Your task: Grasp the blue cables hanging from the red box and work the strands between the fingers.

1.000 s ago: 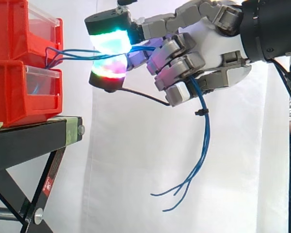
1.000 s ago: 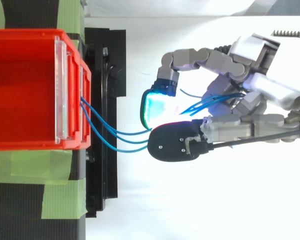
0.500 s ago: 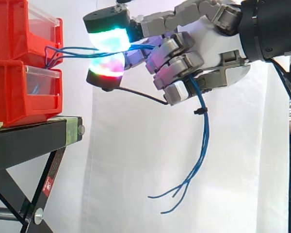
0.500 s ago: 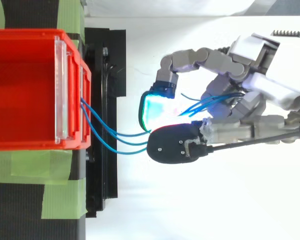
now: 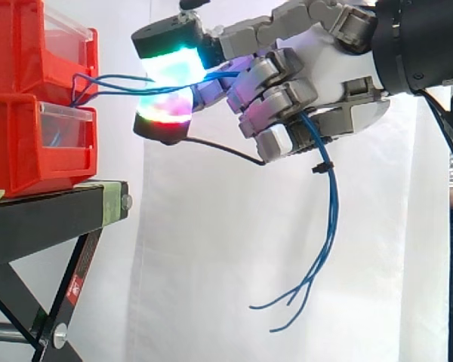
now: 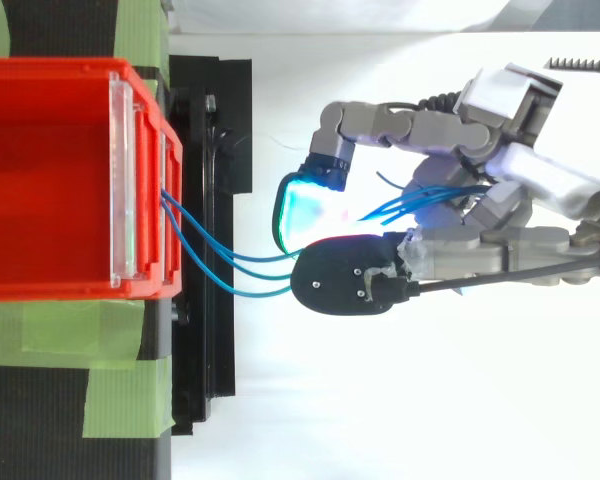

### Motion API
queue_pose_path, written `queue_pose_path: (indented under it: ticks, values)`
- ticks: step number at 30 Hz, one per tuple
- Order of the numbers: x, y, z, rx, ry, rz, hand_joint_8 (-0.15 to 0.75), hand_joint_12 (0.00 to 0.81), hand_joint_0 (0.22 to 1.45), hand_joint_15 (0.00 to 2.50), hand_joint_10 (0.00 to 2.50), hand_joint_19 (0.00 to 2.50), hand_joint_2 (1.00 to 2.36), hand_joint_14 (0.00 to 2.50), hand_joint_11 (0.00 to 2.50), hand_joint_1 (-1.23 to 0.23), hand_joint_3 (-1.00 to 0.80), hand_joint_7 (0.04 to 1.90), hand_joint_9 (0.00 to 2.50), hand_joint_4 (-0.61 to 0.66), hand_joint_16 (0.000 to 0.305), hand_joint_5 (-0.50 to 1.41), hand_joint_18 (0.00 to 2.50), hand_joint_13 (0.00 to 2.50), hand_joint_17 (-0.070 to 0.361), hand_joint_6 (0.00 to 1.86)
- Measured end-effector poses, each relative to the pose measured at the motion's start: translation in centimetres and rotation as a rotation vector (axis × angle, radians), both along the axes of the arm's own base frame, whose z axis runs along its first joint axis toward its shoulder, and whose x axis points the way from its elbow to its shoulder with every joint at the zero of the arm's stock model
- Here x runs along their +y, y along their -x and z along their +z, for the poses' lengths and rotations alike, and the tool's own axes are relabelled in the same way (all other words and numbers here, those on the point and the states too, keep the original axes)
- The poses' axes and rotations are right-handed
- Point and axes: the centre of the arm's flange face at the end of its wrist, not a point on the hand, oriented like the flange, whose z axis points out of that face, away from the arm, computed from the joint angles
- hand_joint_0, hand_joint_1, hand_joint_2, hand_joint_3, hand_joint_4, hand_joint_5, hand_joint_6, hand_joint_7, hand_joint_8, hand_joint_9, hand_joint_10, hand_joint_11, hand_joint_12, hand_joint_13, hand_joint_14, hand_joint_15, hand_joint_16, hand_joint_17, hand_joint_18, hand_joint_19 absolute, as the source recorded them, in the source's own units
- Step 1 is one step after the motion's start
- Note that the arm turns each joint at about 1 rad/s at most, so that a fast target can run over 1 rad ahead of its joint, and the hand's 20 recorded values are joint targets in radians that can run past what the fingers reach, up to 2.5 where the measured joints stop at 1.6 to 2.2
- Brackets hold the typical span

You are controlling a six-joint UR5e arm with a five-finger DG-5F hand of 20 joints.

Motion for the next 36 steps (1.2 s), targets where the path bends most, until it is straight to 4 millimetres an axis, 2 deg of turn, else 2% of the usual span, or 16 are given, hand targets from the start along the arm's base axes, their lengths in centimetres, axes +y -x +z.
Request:
queue_pose_path:
  ticks: [2, 5, 7, 9, 13, 15, 16, 17, 19, 21, 25, 27, 29, 31, 34, 36]
  values:
    - [-0.04, 0.02, 0.02, 0.0, 0.0, -0.004, 0.508, 0.556, 1.05, 1.78, 2.5, 0.71, 1.03, 2.5, 2.5, -0.63, 0.32, 1.23, 1.75, 0.18, 0.195, 0.07, 2.3, 1.85, 0.146, 0.97]
    - [-0.07, 0.04, 0.01, -0.001, 0.001, -0.01, 0.508, 0.556, 0.95, 1.78, 2.5, 0.71, 1.03, 2.5, 2.5, -0.7, 0.2, 1.15, 1.75, 0.21, 0.195, -0.04, 2.3, 1.85, 0.146, 1.15]
    - [-0.05, 0.05, 0.01, -0.001, 0.001, -0.011, 0.508, 0.556, 0.87, 1.78, 2.5, 0.71, 1.03, 2.5, 2.5, -0.72, -0.13, 1.19, 1.75, 0.21, 0.195, -0.11, 2.3, 1.85, 0.146, 1.21]
    - [-0.04, 0.05, 0.01, -0.001, 0.002, -0.012, 0.508, 0.556, 0.86, 1.78, 2.5, 0.71, 1.03, 2.5, 2.5, -0.73, -0.25, 1.16, 1.75, 0.21, 0.195, -0.13, 2.3, 1.85, 0.146, 1.28]
    - [-0.04, 0.06, 0.02, -0.001, 0.002, -0.012, 0.508, 0.556, 0.91, 1.78, 2.5, 0.71, 1.02, 2.5, 2.5, -0.65, 0.08, 1.1, 1.75, 0.21, 0.195, -0.11, 2.3, 1.85, 0.146, 1.36]
    - [0.0, 0.05, 0.01, 0.0, 0.002, -0.012, 0.508, 0.556, 0.94, 1.78, 2.5, 0.71, 1.01, 2.5, 2.5, -0.63, 0.13, 1.13, 1.75, 0.24, 0.195, -0.11, 2.3, 1.85, 0.146, 1.34]
    - [0.01, 0.05, 0.0, 0.0, 0.002, -0.012, 0.508, 0.556, 0.97, 1.78, 2.5, 0.71, 1.0, 2.5, 2.5, -0.56, 0.25, 1.11, 1.75, 0.24, 0.195, -0.07, 2.3, 1.85, 0.146, 1.25]
    - [0.03, 0.06, 0.01, 0.0, 0.002, -0.012, 0.508, 0.556, 0.98, 1.78, 2.5, 0.71, 1.0, 2.5, 2.5, -0.54, 0.27, 1.15, 1.75, 0.24, 0.195, -0.02, 2.3, 1.85, 0.146, 1.14]
    - [0.04, 0.05, 0.01, 0.0, 0.002, -0.011, 0.508, 0.556, 1.0, 1.78, 2.5, 0.71, 1.01, 2.5, 2.5, -0.5, 0.21, 1.4, 1.75, 0.24, 0.195, 0.26, 2.3, 1.85, 0.146, 0.51]
    - [0.04, 0.06, 0.0, 0.0, 0.003, -0.012, 0.508, 0.556, 1.02, 1.78, 2.5, 0.71, 1.02, 2.5, 2.5, -0.5, 0.18, 1.48, 1.75, 0.25, 0.195, 0.37, 2.3, 1.85, 0.146, 0.29]
    - [0.01, 0.08, 0.01, -0.001, 0.003, -0.016, 0.508, 0.556, 1.08, 1.78, 2.5, 0.71, 1.03, 2.5, 2.5, -0.53, 0.2, 1.58, 1.75, 0.25, 0.195, 0.47, 2.3, 1.85, 0.146, 0.08]
    - [-0.01, 0.08, 0.01, -0.001, 0.003, -0.019, 0.508, 0.556, 1.11, 1.78, 2.5, 0.71, 1.03, 2.5, 2.5, -0.55, 0.21, 1.59, 1.75, 0.22, 0.195, 0.47, 2.3, 1.85, 0.146, 0.06]
    - [-0.02, 0.09, 0.02, -0.001, 0.004, -0.02, 0.508, 0.556, 1.12, 1.78, 2.5, 0.71, 1.03, 2.5, 2.5, -0.57, 0.17, 1.48, 1.75, 0.2, 0.195, 0.36, 2.3, 1.85, 0.146, 0.28]
    - [-0.02, 0.09, 0.01, -0.001, 0.004, -0.02, 0.508, 0.556, 1.11, 1.78, 2.5, 0.71, 1.03, 2.5, 2.5, -0.65, 0.09, 1.28, 1.75, 0.17, 0.195, 0.12, 2.3, 1.85, 0.146, 0.82]
    - [0.02, 0.1, 0.05, -0.001, 0.004, -0.02, 0.508, 0.556, 1.09, 1.78, 2.5, 0.71, 1.03, 2.5, 2.5, -0.72, -0.01, 1.17, 1.75, 0.17, 0.195, -0.04, 2.3, 1.85, 0.146, 1.11]
    - [0.04, 0.1, 0.02, -0.001, 0.004, -0.02, 0.508, 0.556, 1.02, 1.78, 2.5, 0.71, 1.03, 2.5, 2.5, -0.74, -0.04, 1.15, 1.75, 0.18, 0.195, -0.05, 2.3, 1.85, 0.146, 1.1]
